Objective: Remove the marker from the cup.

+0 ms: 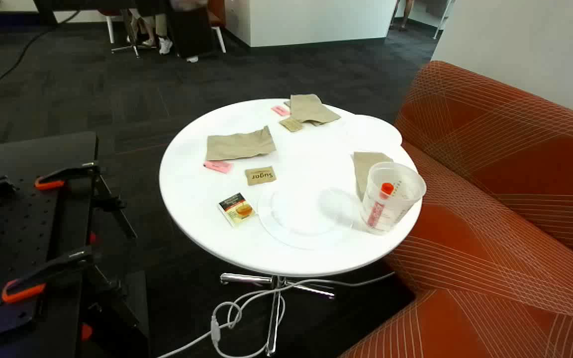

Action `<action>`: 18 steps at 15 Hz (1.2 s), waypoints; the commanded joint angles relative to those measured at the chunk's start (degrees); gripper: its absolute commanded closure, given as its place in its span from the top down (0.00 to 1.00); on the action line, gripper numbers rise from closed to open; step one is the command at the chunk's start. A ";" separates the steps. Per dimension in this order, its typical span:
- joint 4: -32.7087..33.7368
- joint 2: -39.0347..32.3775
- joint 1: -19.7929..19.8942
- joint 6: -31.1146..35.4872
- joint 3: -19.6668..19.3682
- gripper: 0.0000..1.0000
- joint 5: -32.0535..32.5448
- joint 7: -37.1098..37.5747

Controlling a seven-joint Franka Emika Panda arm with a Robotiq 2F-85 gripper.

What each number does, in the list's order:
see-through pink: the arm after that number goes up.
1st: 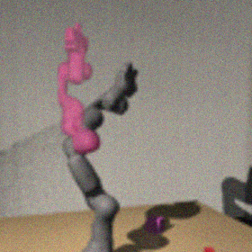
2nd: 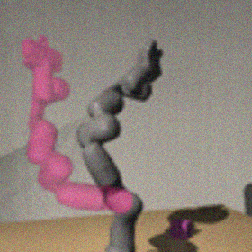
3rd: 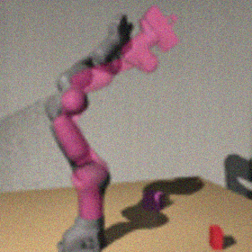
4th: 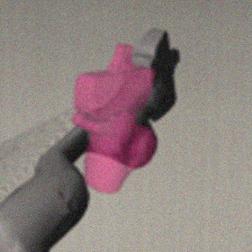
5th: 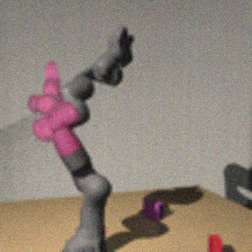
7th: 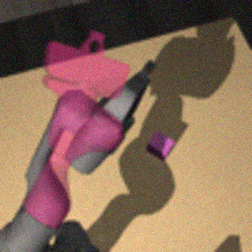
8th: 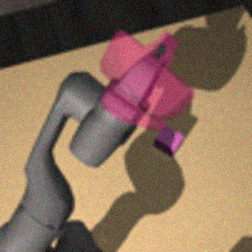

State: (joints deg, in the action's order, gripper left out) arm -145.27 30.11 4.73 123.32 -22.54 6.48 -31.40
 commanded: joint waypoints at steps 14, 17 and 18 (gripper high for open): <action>4.35 -8.90 -0.42 4.45 1.72 1.00 -0.94 -1.91; 7.97 -16.57 -0.70 8.23 2.17 1.00 -1.07 -1.73; 9.02 -19.25 -0.88 10.17 2.19 1.00 -1.79 -2.34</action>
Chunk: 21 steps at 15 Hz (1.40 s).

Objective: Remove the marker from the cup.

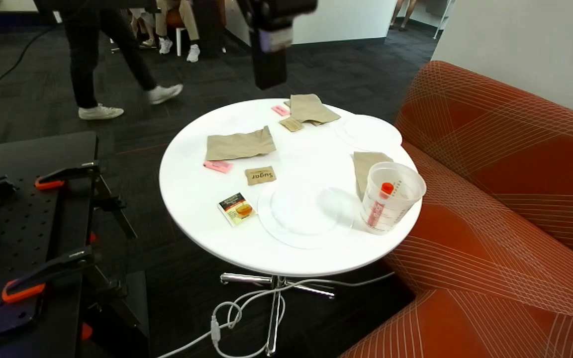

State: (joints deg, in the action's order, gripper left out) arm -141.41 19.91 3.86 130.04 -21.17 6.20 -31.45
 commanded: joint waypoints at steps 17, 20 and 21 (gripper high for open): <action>22.84 -38.39 9.20 15.65 12.61 1.00 -6.27 -6.55; 25.35 -40.54 10.64 15.45 14.43 1.00 -6.68 -6.69; 26.02 -41.29 11.00 15.73 15.02 1.00 -6.76 -6.64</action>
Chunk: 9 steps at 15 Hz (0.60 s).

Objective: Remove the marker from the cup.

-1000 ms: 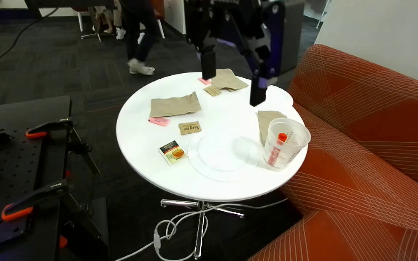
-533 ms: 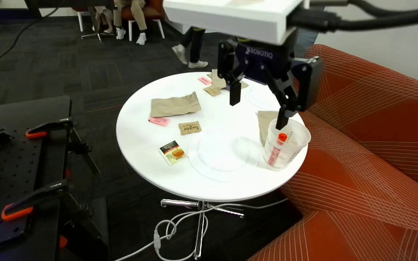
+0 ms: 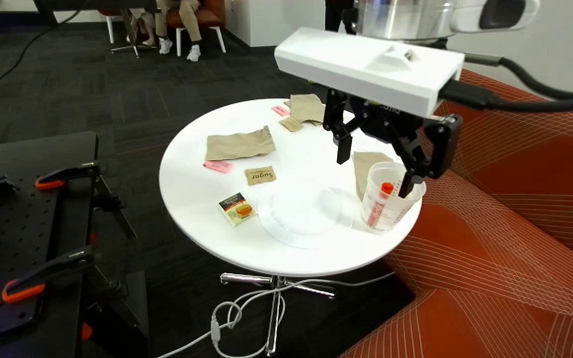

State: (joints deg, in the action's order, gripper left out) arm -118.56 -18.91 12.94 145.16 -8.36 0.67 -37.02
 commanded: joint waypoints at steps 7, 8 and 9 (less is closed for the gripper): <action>7.82 -6.43 2.15 0.11 4.29 1.00 0.02 0.71; 8.38 -6.95 1.92 0.01 4.27 1.00 0.40 1.30; 8.95 -7.56 1.79 0.01 4.34 1.00 0.61 1.73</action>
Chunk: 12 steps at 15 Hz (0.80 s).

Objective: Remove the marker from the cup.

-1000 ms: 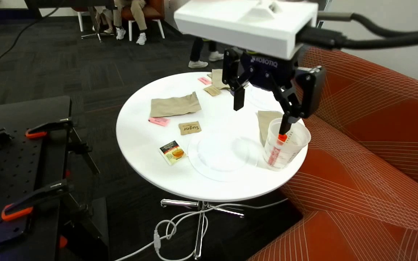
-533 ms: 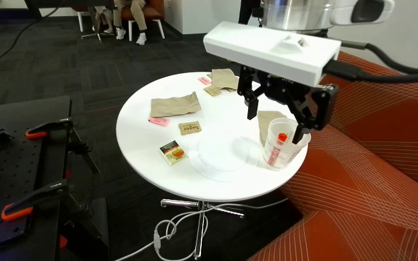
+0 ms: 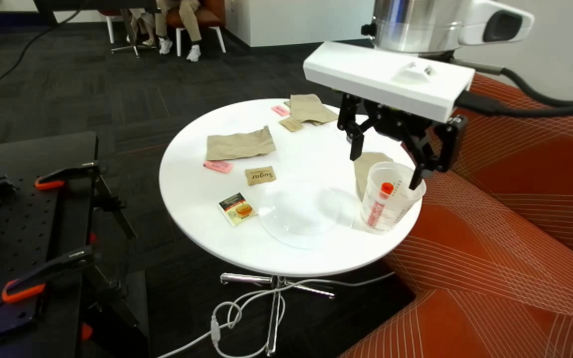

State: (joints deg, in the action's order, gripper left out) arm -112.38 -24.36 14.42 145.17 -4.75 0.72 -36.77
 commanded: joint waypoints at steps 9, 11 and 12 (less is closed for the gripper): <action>6.78 -5.92 -0.62 -0.55 0.38 0.70 3.20 6.32; 7.49 -6.58 -0.72 -0.51 0.41 0.71 3.45 7.31; 7.82 -6.86 -0.80 -0.61 0.37 0.73 3.78 7.80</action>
State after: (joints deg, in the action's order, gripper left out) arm -106.83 -29.88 13.88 145.16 -4.38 2.79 -31.85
